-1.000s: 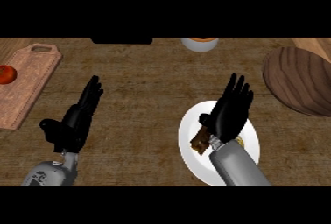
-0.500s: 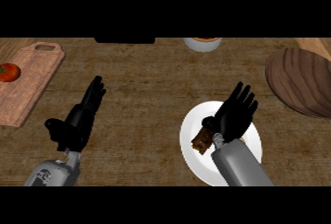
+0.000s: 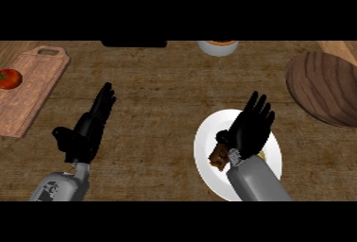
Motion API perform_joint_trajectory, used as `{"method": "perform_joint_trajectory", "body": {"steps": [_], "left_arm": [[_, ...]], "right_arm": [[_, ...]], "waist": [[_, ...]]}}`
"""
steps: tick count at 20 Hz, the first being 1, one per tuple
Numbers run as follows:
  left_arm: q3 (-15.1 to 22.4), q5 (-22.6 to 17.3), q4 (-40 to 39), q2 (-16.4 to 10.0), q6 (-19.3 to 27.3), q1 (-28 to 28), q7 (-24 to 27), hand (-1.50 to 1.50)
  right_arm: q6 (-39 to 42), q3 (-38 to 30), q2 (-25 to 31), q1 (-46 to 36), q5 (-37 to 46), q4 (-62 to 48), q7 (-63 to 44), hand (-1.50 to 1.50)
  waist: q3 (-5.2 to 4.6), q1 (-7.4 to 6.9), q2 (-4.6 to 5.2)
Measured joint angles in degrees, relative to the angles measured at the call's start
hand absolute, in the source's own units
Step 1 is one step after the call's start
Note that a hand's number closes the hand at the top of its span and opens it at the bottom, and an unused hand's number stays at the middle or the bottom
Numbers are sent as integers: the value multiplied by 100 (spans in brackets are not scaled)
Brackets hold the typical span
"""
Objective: Pick the sweet potato from the plate and place it in the bowl
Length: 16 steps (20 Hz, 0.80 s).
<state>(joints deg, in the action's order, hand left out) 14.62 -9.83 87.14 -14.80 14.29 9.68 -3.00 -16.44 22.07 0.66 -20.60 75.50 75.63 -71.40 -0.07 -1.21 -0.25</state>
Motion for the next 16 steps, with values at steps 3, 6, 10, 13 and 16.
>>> {"method": "perform_joint_trajectory", "body": {"steps": [3, 6, 10, 13, 16], "left_arm": [[19, 43, -86, 57, 10, 5, 62, 0], [-48, 41, -89, 17, -4, 85, 16, 0], [-96, 33, -111, 32, -14, 135, 21, 0], [-60, 93, -167, 97, 24, 131, 69, 0], [-56, 105, -125, 117, 42, 188, -26, 0]], "right_arm": [[-30, 149, 1, 18, -22, 160, 14, -150], [-96, 270, 2, 136, -9, 300, 28, -150], [-243, 351, 3, 292, -20, 434, 47, -150], [-409, 363, 2, 469, -22, 455, 71, -150], [-590, 368, 1, 516, -63, 414, 83, -150]], "waist": [[0, 4, 2], [2, 10, 0], [4, 18, 7], [5, 32, 15], [9, 6, 18]]}}
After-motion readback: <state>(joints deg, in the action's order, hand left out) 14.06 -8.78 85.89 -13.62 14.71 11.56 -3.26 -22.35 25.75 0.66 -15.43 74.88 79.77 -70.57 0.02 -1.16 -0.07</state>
